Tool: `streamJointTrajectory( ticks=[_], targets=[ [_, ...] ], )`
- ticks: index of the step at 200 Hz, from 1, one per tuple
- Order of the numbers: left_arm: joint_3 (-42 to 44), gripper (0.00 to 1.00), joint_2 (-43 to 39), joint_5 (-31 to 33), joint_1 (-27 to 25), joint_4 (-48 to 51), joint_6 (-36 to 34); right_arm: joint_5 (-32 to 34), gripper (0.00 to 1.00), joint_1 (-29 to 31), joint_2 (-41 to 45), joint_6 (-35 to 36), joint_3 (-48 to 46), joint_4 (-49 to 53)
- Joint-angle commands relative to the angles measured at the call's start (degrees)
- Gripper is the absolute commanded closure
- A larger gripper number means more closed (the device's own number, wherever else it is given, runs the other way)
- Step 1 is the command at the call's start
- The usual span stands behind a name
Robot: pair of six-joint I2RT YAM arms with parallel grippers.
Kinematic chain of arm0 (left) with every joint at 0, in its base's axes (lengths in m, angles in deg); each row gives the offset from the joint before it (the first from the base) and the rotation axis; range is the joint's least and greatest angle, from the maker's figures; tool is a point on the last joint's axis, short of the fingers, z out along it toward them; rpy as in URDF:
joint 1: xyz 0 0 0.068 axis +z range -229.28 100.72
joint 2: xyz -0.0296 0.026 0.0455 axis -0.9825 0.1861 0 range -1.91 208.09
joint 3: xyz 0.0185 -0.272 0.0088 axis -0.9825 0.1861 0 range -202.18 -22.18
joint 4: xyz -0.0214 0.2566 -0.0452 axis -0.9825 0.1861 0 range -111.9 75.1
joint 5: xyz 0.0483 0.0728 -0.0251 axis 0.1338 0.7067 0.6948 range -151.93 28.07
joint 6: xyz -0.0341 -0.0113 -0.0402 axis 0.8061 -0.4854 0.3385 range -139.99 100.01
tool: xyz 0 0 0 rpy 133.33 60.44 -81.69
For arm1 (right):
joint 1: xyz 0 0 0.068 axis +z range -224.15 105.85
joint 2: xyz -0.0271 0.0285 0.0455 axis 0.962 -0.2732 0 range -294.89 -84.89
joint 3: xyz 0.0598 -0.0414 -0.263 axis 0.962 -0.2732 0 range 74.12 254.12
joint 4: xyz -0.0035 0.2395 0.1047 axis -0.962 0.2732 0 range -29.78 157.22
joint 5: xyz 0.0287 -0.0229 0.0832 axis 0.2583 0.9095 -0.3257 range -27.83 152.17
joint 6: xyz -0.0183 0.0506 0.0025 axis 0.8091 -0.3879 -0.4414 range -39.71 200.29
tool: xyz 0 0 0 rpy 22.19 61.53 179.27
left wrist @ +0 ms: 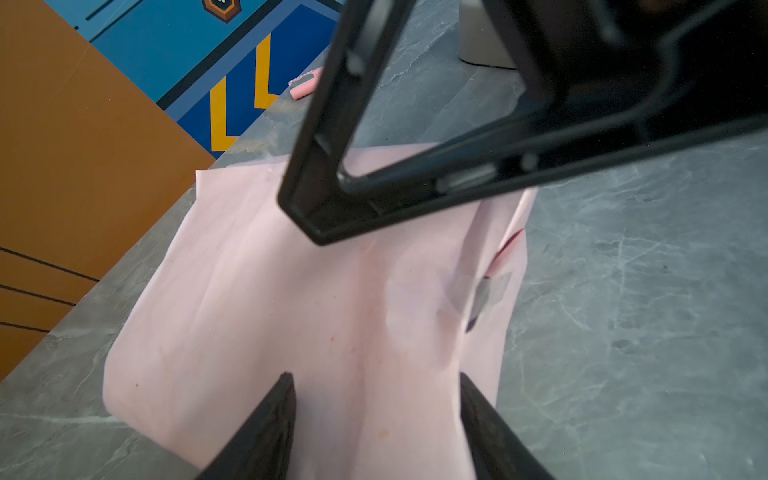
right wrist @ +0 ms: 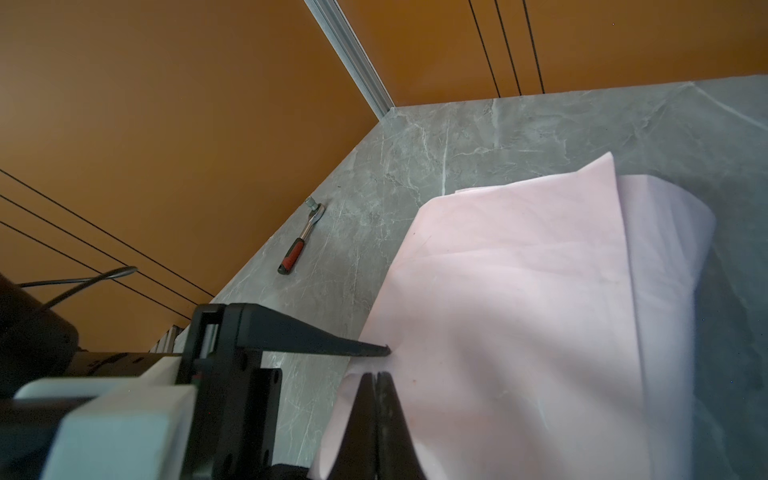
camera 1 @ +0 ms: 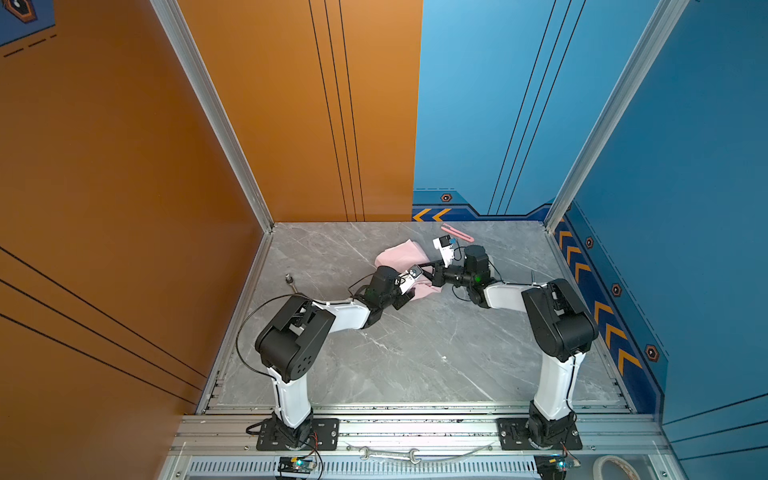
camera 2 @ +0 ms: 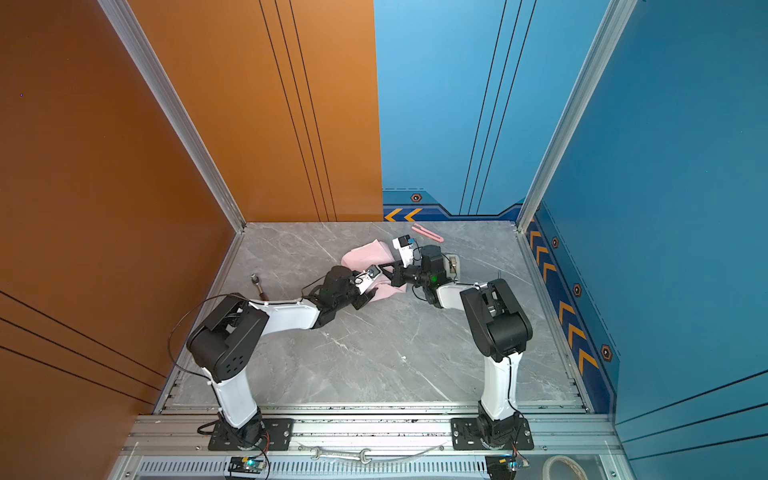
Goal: Wrap the gift box in paper
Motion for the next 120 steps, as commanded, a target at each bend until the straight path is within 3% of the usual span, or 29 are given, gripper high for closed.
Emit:
streamJointTrajectory(
  ticks=[1, 51, 99, 120],
  targets=[
    [-0.3, 0.40, -0.6, -1.8, 0.5, 1.4, 1.3, -0.4, 1.00, -0.4, -1.7, 1.1, 2.0, 1.8],
    [-0.2, 0.40, -0.6, -1.7, 0.4, 1.4, 1.3, 0.0, 1.00, -0.8, -3.1, 2.6, 3.3, 4.7],
    [0.0, 0.40, -0.9, -1.5, 0.3, 1.3, 1.3, 2.6, 0.78, -0.7, -2.9, 4.7, 3.6, 8.2],
    [0.0, 0.40, -1.0, -1.4, 0.4, 1.4, 1.1, 4.7, 0.73, -0.4, -2.2, 8.1, 3.9, 12.4]
  ],
)
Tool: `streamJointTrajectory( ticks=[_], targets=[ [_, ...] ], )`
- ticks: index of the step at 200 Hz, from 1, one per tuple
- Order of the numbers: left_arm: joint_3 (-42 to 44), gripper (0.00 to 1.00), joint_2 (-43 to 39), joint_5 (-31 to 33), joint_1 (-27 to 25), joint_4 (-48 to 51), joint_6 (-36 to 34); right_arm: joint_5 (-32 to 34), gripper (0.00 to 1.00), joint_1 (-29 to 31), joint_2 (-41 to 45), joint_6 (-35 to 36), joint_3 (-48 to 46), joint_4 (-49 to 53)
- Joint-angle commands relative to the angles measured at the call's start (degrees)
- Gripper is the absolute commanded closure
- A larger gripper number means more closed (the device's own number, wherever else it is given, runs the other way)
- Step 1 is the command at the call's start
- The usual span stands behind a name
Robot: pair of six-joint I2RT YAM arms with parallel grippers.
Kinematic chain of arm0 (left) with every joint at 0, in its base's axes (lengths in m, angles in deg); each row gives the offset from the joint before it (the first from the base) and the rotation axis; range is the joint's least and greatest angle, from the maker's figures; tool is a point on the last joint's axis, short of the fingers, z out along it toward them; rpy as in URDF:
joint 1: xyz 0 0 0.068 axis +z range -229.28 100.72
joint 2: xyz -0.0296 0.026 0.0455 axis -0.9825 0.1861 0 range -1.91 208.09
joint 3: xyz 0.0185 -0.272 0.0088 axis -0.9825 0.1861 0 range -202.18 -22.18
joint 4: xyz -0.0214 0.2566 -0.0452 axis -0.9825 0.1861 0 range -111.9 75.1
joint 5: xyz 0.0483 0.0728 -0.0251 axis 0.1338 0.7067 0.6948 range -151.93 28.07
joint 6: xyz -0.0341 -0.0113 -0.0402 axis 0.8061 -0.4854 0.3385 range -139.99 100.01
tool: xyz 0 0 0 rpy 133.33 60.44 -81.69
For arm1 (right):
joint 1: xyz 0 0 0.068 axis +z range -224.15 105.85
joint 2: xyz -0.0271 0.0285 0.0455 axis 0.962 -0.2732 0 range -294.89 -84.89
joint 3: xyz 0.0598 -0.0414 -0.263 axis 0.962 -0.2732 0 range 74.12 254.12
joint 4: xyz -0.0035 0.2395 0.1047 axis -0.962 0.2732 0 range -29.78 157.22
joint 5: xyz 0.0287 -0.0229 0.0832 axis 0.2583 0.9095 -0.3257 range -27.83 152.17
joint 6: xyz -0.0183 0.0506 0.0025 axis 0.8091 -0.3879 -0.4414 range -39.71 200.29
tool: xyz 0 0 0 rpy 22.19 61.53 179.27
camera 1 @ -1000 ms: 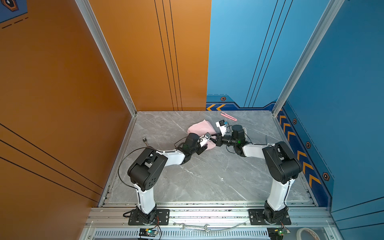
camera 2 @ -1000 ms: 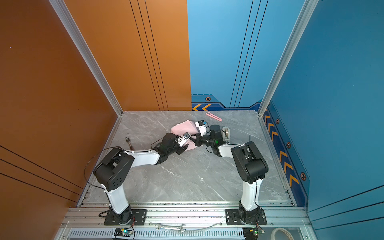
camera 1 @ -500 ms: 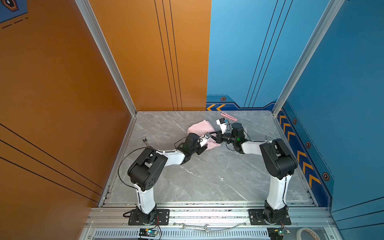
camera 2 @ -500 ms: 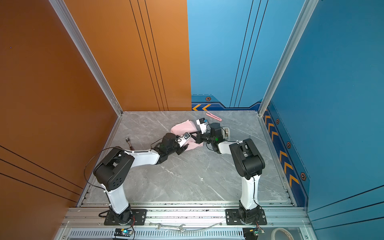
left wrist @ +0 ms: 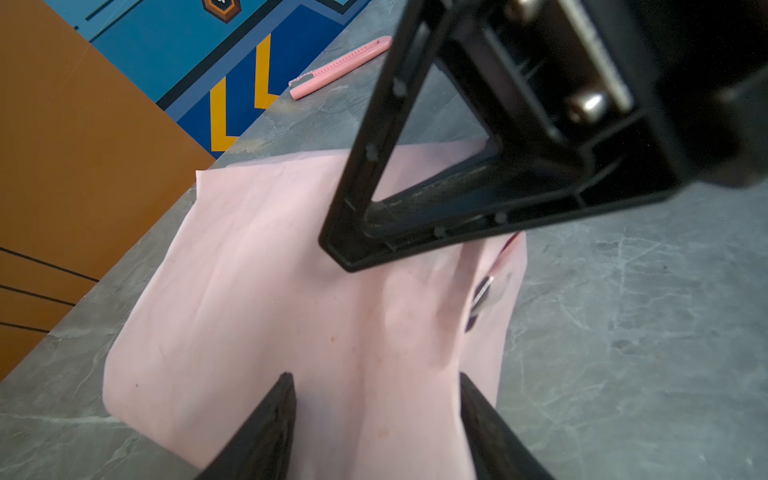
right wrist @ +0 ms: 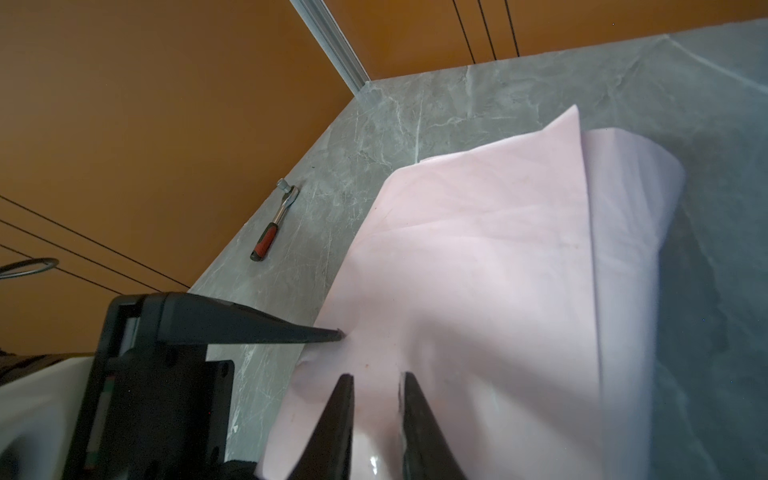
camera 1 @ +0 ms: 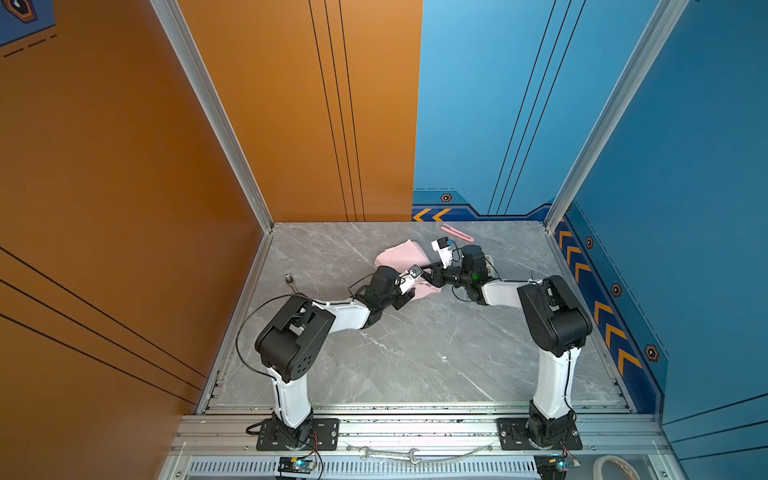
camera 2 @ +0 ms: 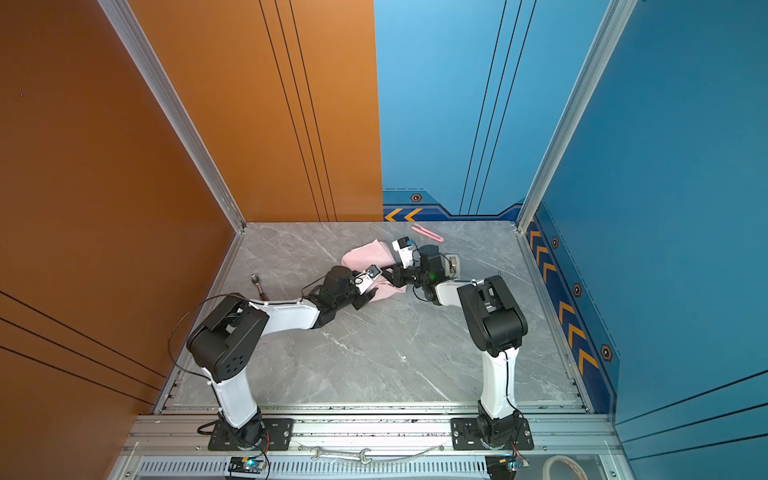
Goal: Wrap the gift box in paper
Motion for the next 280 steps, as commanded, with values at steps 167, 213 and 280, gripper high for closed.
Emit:
streamJointTrajectory(
  ticks=[167, 213, 280],
  targets=[
    [0.3, 0.40, -1.0, -1.5, 0.0, 1.2, 1.2, 12.2, 0.16, 1.1, 9.2, 9.2, 2.6, 16.7],
    [0.2, 0.40, -1.1, -1.5, 0.0, 1.2, 1.3, 12.3, 0.15, -0.4, 12.9, 6.6, 1.5, 17.9],
    [0.0, 0.40, -1.0, -1.7, -0.2, 1.2, 1.2, 10.3, 0.55, 0.7, 20.8, 6.5, -6.5, 22.2]
  ],
)
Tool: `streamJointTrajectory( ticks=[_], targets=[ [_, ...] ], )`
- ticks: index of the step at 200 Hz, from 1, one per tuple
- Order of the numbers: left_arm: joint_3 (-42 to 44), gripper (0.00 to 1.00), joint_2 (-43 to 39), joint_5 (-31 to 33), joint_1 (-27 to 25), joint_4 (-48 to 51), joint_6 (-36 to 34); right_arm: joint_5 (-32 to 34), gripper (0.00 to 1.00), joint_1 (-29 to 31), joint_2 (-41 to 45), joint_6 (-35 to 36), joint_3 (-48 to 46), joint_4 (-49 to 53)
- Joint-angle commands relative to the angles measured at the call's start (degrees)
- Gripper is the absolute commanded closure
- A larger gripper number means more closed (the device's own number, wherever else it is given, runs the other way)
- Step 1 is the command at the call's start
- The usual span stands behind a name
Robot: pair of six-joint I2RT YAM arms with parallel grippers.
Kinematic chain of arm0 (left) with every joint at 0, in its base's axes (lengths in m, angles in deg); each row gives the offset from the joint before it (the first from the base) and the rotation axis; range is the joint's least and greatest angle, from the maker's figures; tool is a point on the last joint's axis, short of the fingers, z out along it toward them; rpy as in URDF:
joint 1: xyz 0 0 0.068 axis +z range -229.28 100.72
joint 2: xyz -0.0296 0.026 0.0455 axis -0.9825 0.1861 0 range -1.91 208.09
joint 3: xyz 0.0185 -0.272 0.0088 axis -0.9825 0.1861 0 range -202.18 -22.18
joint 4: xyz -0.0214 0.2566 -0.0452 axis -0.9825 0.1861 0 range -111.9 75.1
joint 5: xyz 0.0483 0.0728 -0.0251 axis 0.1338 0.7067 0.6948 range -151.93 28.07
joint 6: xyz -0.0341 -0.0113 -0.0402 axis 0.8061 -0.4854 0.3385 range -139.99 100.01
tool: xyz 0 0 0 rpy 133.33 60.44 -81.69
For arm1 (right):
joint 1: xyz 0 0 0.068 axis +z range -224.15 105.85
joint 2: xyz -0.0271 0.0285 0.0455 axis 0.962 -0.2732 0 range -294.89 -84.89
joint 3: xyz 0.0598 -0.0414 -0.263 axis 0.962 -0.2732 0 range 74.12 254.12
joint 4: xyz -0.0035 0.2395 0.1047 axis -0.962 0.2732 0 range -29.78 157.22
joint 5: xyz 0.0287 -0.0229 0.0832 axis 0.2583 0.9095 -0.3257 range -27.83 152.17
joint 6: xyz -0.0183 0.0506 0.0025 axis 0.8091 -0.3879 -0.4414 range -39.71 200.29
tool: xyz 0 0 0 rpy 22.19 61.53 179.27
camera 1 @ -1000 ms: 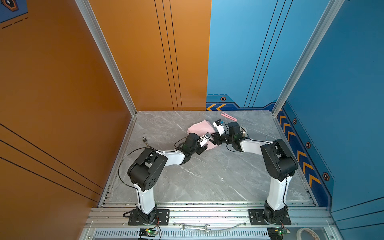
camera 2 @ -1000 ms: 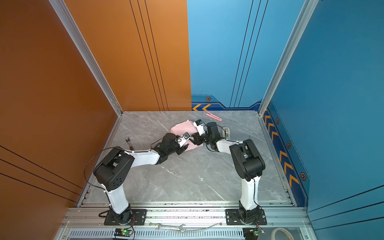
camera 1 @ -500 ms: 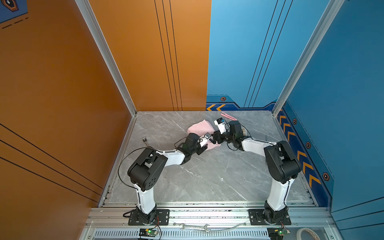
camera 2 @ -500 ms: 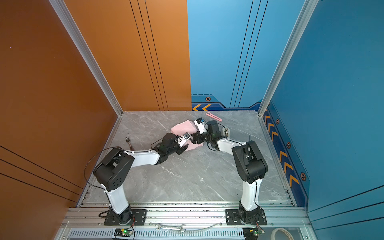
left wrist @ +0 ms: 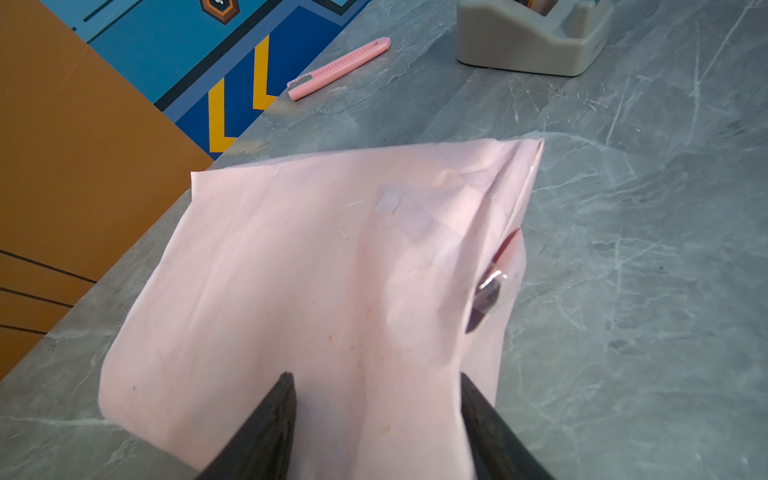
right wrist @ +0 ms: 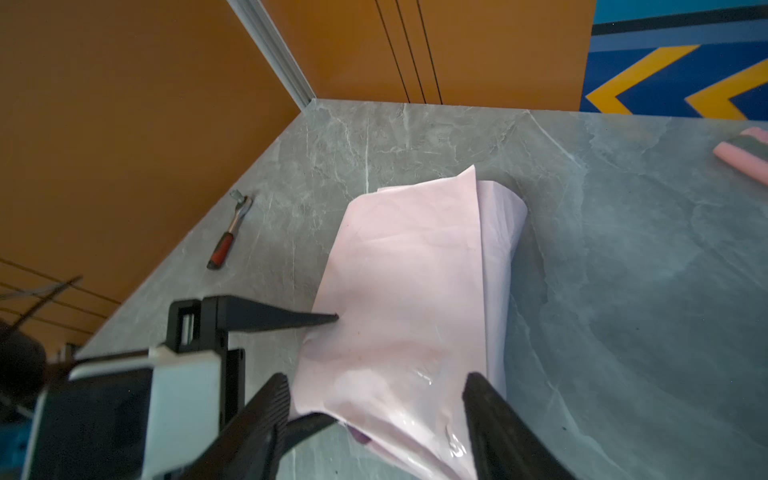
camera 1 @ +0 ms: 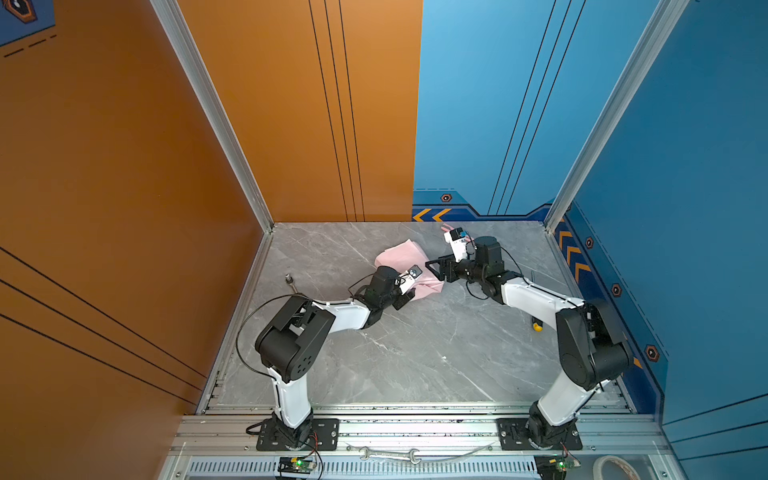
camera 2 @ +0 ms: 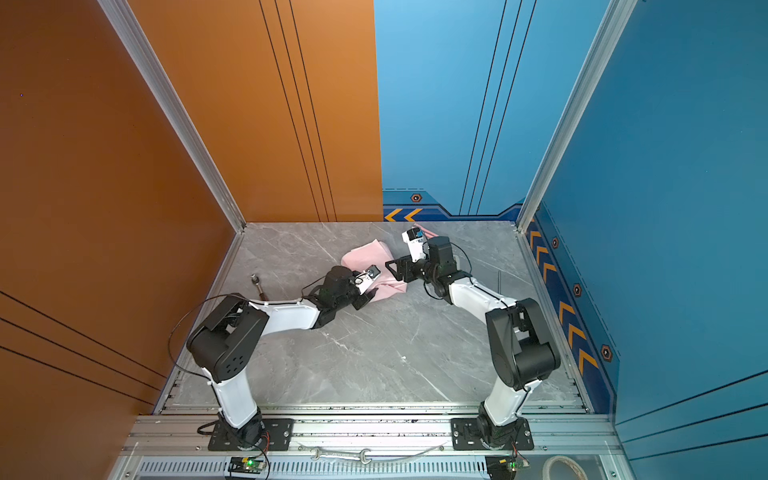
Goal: Wrap the gift box in paper
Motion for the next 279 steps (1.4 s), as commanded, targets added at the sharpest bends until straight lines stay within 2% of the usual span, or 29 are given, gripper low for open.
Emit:
streamJointTrajectory(
  ticks=[1, 19, 41, 86, 129, 182, 225, 250, 279],
  targets=[
    [0.0, 0.40, -0.9, -1.4, -0.2, 1.3, 1.2, -1.0, 0.56, 1.2, 2.6, -0.5, -3.5, 3.4],
    [-0.1, 0.41, -1.0, -1.5, -0.3, 1.3, 1.2, -1.7, 0.73, 2.6, 2.6, -1.2, -5.5, 3.2],
    [-0.2, 0.41, -1.0, -1.6, -0.3, 1.3, 1.2, -1.1, 0.87, 3.9, 1.1, -2.4, -6.8, 1.9],
    [-0.2, 0.41, -1.2, -1.7, -0.4, 1.3, 1.1, -0.7, 0.94, 4.8, -2.4, -3.0, -4.9, 0.6],
    [-0.2, 0.41, -1.3, -1.6, -0.5, 1.2, 1.1, 0.0, 0.96, 5.2, -5.7, -3.2, -3.3, 0.1],
    [-0.1, 0.41, -1.3, -1.8, -0.5, 1.3, 1.1, 4.2, 0.97, 5.1, -8.8, -5.0, -3.1, -4.0],
    [0.1, 0.40, -1.3, -1.8, -0.6, 1.3, 1.1, 5.0, 0.96, 5.0, -11.2, -7.3, -3.3, -8.4],
    [0.1, 0.41, -1.2, -1.8, -0.6, 1.3, 1.1, 4.4, 0.89, 4.8, -9.8, -7.4, -4.6, -9.0],
    [0.0, 0.40, -1.1, -1.7, -0.6, 1.3, 1.1, 2.9, 0.80, 4.7, -4.0, -5.8, -7.9, -7.6]
  ],
)
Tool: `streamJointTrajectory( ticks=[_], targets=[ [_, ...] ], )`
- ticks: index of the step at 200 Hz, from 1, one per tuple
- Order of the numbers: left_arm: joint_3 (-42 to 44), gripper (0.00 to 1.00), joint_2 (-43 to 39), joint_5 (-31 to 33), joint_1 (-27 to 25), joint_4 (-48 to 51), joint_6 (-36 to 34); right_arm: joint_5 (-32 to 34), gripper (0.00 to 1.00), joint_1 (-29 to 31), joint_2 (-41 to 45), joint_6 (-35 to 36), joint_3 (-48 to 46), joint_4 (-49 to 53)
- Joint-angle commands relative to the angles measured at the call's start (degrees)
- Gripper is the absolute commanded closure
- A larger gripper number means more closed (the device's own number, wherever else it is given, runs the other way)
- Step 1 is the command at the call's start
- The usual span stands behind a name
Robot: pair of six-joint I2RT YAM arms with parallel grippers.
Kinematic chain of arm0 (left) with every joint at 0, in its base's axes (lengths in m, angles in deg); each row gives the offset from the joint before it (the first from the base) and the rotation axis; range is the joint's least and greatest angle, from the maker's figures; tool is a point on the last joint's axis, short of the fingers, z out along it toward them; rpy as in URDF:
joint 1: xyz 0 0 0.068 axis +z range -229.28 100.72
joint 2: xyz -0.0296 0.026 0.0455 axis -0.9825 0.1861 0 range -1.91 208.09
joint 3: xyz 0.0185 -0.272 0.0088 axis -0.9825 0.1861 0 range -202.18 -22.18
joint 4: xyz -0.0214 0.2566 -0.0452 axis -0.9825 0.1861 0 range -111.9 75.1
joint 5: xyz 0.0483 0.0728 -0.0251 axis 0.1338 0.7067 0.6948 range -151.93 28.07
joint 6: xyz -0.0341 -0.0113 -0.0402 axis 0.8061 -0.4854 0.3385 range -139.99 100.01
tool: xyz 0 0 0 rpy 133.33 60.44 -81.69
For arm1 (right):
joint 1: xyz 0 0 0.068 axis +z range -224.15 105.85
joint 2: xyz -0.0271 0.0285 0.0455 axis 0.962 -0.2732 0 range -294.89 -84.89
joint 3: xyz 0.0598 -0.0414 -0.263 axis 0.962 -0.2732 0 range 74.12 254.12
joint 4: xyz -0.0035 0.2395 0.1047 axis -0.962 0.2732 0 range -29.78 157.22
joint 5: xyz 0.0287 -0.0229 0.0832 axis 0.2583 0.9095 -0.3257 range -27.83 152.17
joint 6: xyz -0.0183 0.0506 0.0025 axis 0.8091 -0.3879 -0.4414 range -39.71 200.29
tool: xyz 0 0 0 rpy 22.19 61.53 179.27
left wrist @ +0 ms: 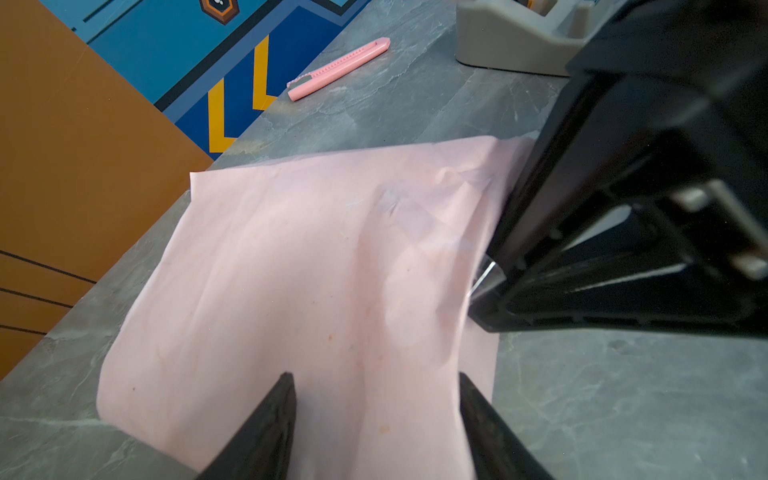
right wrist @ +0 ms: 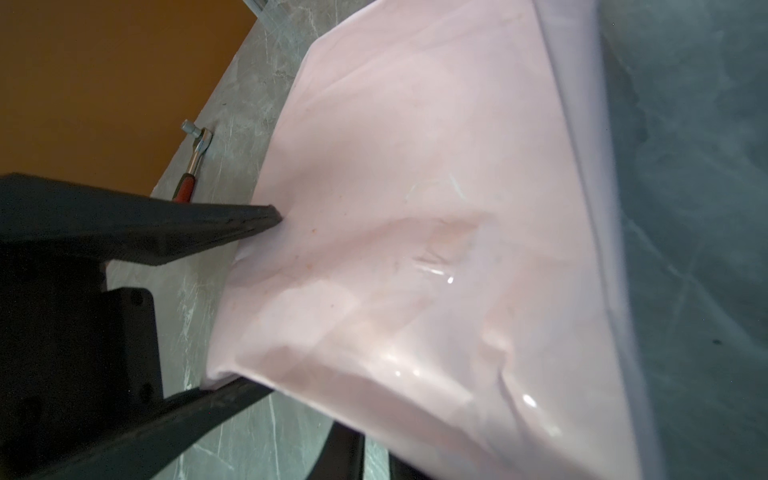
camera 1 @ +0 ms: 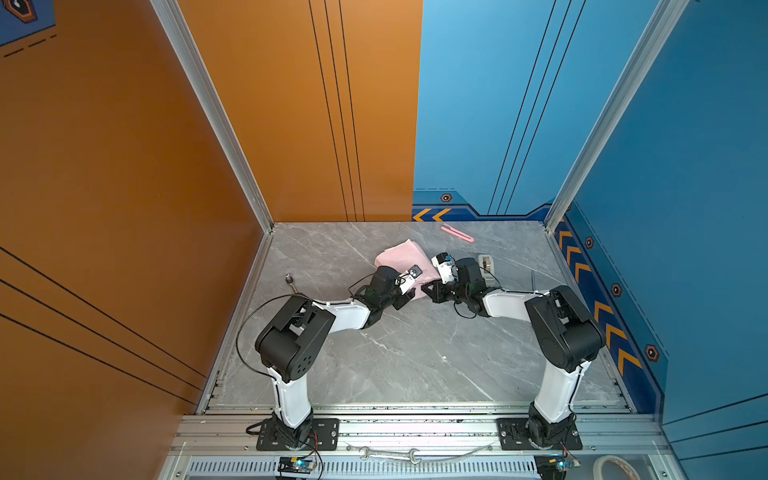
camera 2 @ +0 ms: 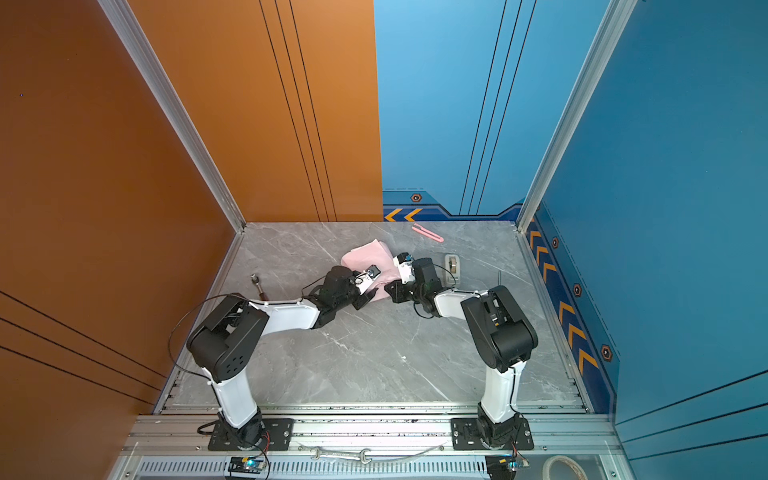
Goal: Wrap the gift box in paper
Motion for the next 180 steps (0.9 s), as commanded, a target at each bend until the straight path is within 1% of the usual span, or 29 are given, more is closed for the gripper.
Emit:
streamJointTrajectory(
  ticks=[1, 21, 50, 69, 100, 124, 144, 163, 180],
  targets=[
    [0.0, 0.40, -1.1, -1.7, -0.3, 1.2, 1.1, -0.3, 0.79, -0.1, 6.0, 0.8, -2.6, -0.7],
    [0.0, 0.41, -1.0, -1.8, -0.3, 1.2, 1.1, -1.3, 0.75, -0.2, 10.2, 1.5, -4.0, 0.9],
    [-0.1, 0.41, -1.0, -1.9, -0.3, 1.1, 1.1, -2.0, 0.75, -0.4, 11.7, 1.3, -2.4, 2.1],
    [-0.1, 0.41, -1.1, -1.9, -0.4, 1.1, 1.1, -0.8, 0.78, -0.4, 9.8, 1.3, 1.3, 4.4],
    [0.1, 0.41, -1.2, -1.9, -0.3, 1.1, 1.2, 0.6, 0.86, -0.1, 4.4, 1.3, 7.5, 7.3],
    [0.1, 0.41, -1.1, -1.9, -0.4, 1.1, 1.3, 1.2, 0.90, 0.0, 0.4, 1.1, 10.6, 8.9],
    [0.0, 0.41, -1.0, -1.9, -0.3, 1.0, 1.3, 4.4, 0.95, 0.0, -2.1, 0.7, 11.2, 11.1],
    [0.0, 0.41, -0.9, -1.8, -0.3, 1.1, 1.3, 6.0, 0.98, -0.4, -3.9, 0.3, 11.0, 13.5],
    [0.0, 0.41, -0.8, -1.9, -0.4, 1.0, 1.3, 5.7, 0.99, -0.4, -3.9, 0.7, 10.6, 14.2]
  ],
)
